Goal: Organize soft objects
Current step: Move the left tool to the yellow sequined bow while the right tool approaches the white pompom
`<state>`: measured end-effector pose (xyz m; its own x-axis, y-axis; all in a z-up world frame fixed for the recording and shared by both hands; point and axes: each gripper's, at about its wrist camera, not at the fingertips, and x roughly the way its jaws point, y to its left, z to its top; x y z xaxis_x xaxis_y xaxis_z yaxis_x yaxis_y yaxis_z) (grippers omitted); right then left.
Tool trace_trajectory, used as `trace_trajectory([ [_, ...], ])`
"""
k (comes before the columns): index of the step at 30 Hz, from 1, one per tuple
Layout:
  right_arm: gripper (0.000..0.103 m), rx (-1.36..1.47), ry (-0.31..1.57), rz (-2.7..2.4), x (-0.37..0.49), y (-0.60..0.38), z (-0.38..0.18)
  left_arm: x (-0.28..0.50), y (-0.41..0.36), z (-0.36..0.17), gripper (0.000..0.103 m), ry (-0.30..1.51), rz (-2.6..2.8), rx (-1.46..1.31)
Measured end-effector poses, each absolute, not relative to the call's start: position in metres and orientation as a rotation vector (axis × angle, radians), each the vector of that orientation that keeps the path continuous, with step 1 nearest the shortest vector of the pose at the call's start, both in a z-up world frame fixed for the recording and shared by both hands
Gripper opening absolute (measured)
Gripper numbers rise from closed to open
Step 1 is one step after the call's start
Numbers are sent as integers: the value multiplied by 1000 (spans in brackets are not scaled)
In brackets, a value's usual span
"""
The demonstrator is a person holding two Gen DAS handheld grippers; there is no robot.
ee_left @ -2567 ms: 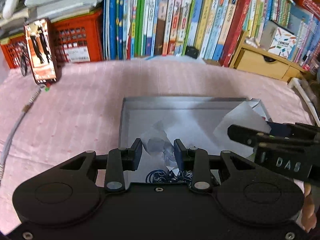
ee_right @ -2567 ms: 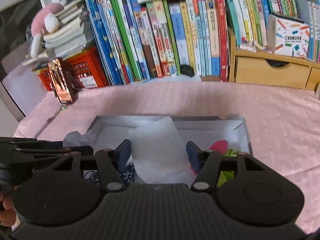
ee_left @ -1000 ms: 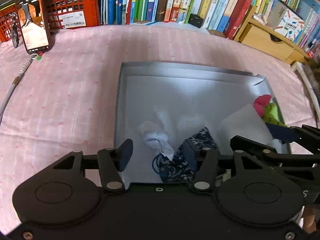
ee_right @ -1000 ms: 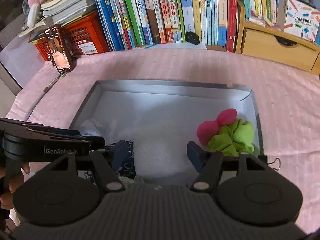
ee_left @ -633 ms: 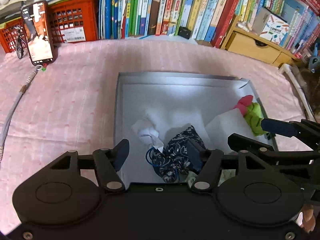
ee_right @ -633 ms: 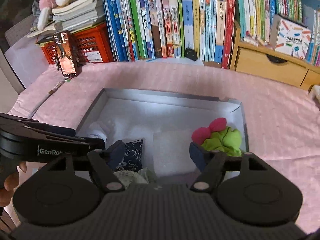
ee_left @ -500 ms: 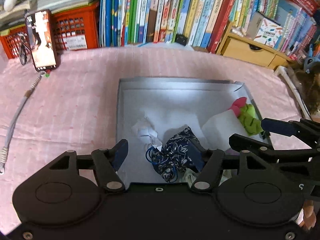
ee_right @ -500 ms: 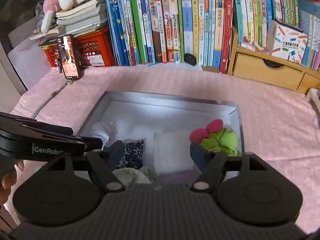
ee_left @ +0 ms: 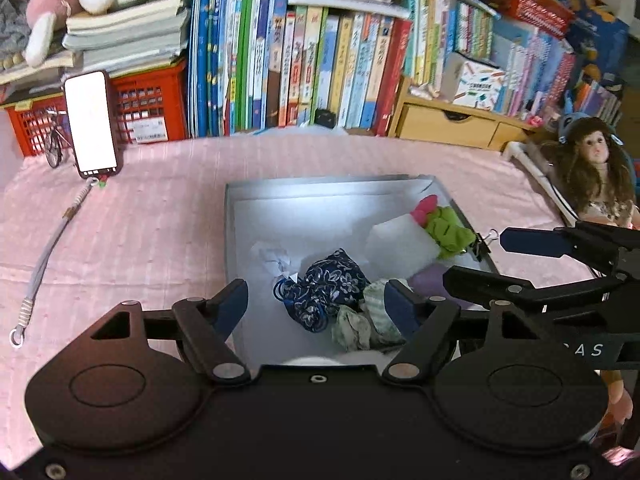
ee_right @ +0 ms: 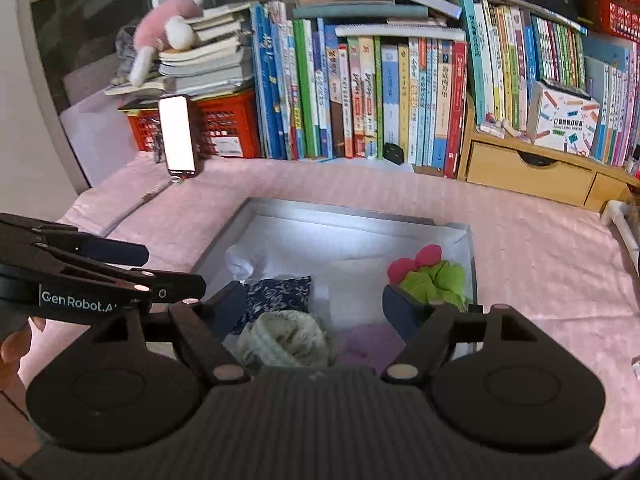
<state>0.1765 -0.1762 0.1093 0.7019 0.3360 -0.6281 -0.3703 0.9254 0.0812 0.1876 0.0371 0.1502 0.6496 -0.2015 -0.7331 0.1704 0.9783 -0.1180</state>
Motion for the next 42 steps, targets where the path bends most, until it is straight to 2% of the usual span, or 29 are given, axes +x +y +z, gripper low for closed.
trace_trajectory([
  [13, 87, -138, 538, 419, 118, -175, 102, 114, 45, 147, 80, 696, -214, -3],
  [24, 89, -142, 482, 466, 77, -175, 85, 59, 61, 126, 84, 618, -190, -88],
  [32, 92, -324, 338, 474, 38, -159, 66, 22, 67, 104, 85, 573, -143, -116],
  [42, 93, -522, 296, 487, 15, -129, 27, -2, 71, 73, 85, 537, -16, -51],
])
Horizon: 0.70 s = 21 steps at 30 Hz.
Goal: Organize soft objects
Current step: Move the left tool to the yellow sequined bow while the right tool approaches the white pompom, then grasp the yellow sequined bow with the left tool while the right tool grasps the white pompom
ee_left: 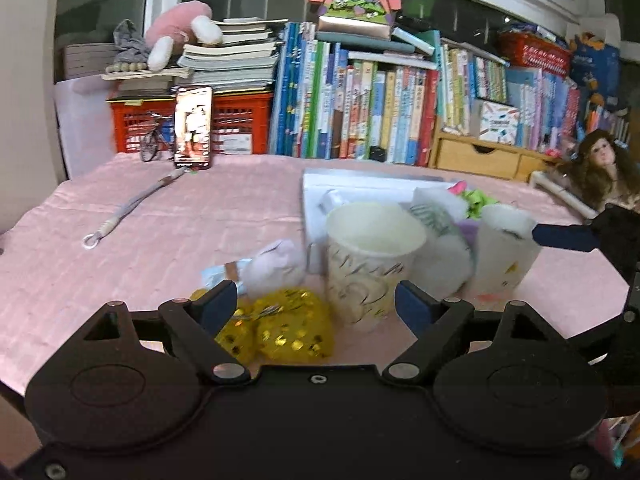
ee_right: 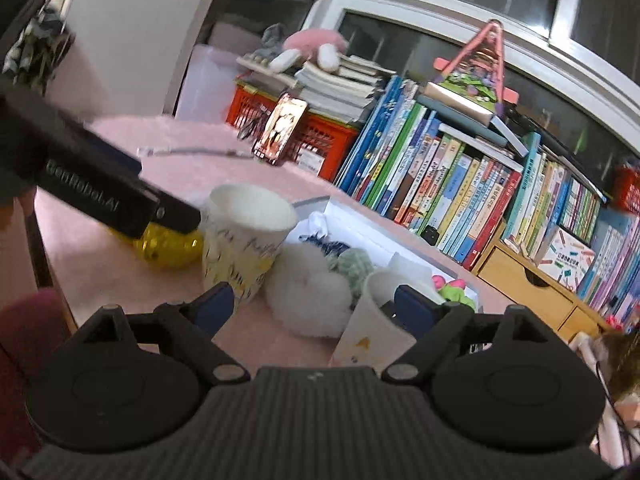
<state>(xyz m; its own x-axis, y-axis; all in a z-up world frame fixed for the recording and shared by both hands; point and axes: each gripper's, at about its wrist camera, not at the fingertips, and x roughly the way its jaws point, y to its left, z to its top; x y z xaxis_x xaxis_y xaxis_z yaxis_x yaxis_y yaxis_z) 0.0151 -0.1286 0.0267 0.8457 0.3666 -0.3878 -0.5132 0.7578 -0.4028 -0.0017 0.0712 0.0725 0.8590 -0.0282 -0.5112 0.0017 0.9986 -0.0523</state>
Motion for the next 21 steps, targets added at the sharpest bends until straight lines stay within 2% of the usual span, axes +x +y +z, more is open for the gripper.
trace_trajectory([
  [11, 91, -630, 246, 406, 20, -108, 8, -6, 83, 45, 85, 510, 68, -138],
  [21, 88, -762, 190, 415, 23, -90, -2, -5, 84, 32, 86, 457, 136, -91],
])
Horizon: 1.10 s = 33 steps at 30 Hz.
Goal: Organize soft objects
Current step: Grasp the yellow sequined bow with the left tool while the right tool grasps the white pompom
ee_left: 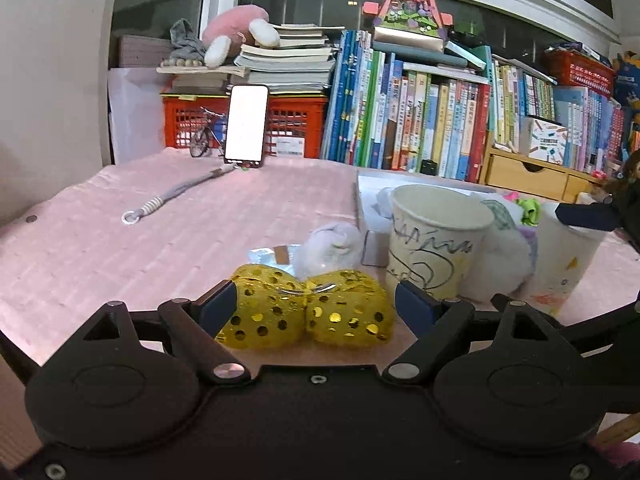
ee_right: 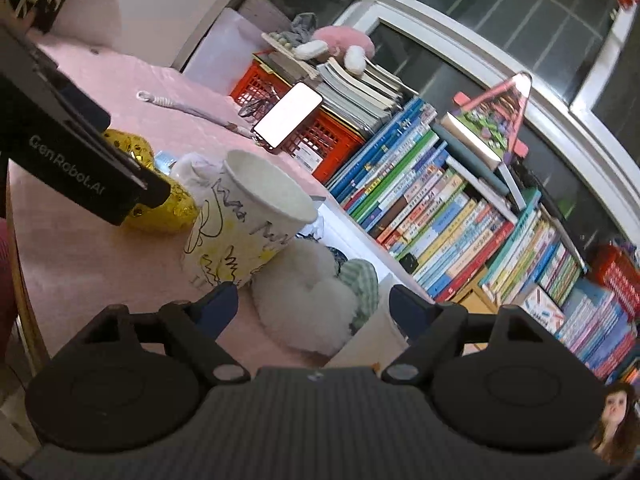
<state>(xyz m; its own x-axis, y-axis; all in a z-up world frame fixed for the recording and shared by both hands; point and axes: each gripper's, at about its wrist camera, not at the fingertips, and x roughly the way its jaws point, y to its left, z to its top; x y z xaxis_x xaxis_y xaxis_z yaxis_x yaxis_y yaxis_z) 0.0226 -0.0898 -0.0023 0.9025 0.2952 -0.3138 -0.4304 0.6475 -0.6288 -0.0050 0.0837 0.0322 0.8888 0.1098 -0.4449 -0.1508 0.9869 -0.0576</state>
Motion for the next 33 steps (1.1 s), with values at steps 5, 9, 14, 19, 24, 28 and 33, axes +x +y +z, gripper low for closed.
trace_trajectory([
  [5, 88, -803, 192, 427, 26, -83, -5, -2, 85, 26, 94, 464, 142, -79],
  [9, 88, -830, 212, 440, 32, -78, -7, 1, 86, 23, 96, 465, 144, -67],
  [14, 88, -863, 239, 450, 44, -73, -10, 5, 86, 20, 98, 471, 135, -48],
  [19, 88, -901, 264, 460, 53, -69, -15, 9, 84, 17, 101, 480, 126, -26],
  [24, 88, -930, 285, 464, 61, -66, -19, 14, 85, 13, 103, 489, 124, -23],
  [28, 87, -952, 296, 463, 68, -63, -22, 17, 85, 11, 103, 493, 123, -25],
  [33, 80, -959, 324, 470, 71, -62, -22, 19, 87, 11, 98, 510, 114, -38],
])
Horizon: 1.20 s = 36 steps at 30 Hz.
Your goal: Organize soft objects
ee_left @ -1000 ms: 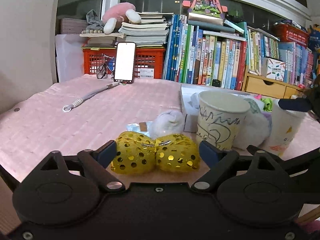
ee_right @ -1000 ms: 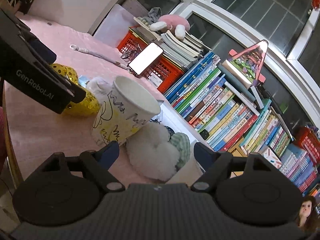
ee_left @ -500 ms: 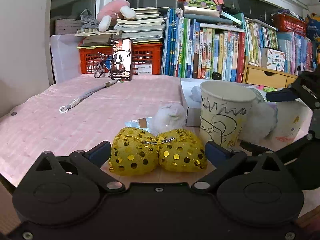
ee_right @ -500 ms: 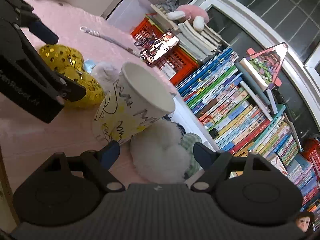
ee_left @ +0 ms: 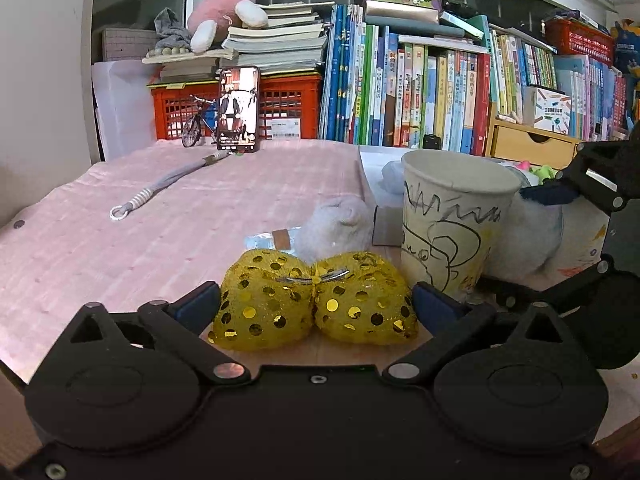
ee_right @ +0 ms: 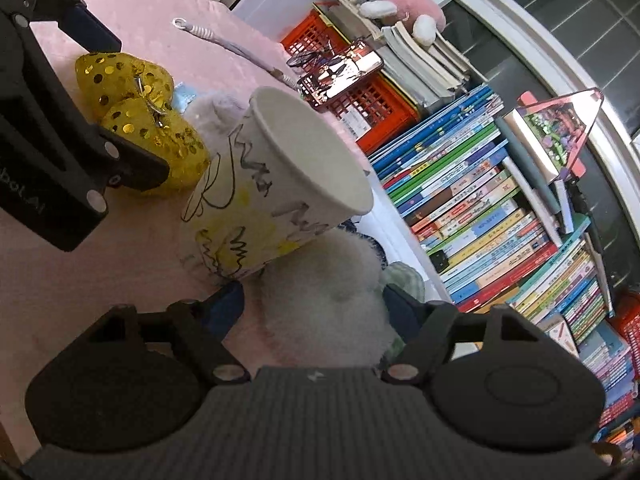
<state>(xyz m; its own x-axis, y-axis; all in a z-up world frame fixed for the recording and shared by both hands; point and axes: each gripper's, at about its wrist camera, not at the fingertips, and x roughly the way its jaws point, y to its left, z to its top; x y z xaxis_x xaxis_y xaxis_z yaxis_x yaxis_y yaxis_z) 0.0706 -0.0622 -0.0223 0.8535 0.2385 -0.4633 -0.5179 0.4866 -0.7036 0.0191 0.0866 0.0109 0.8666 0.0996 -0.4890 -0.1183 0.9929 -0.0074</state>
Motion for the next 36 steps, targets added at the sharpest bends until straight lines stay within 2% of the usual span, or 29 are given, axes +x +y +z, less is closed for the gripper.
trace_trajectory([
  [2, 76, -971, 323, 458, 72, -62, -23, 19, 88, 12, 92, 515, 113, -50],
  [4, 65, -972, 325, 452, 73, -62, -22, 18, 89, 12, 83, 518, 115, -57],
  [6, 62, -957, 333, 456, 72, -63, -20, 17, 89, 13, 74, 521, 123, -56],
  [12, 59, -922, 335, 448, 66, -65, -17, 12, 87, 17, 63, 518, 133, -51],
  [30, 59, -841, 330, 436, 27, -76, -7, -11, 77, 24, 59, 527, 127, -34],
  [36, 59, -781, 338, 442, 11, -85, -4, -20, 75, 24, 66, 508, 139, -13],
])
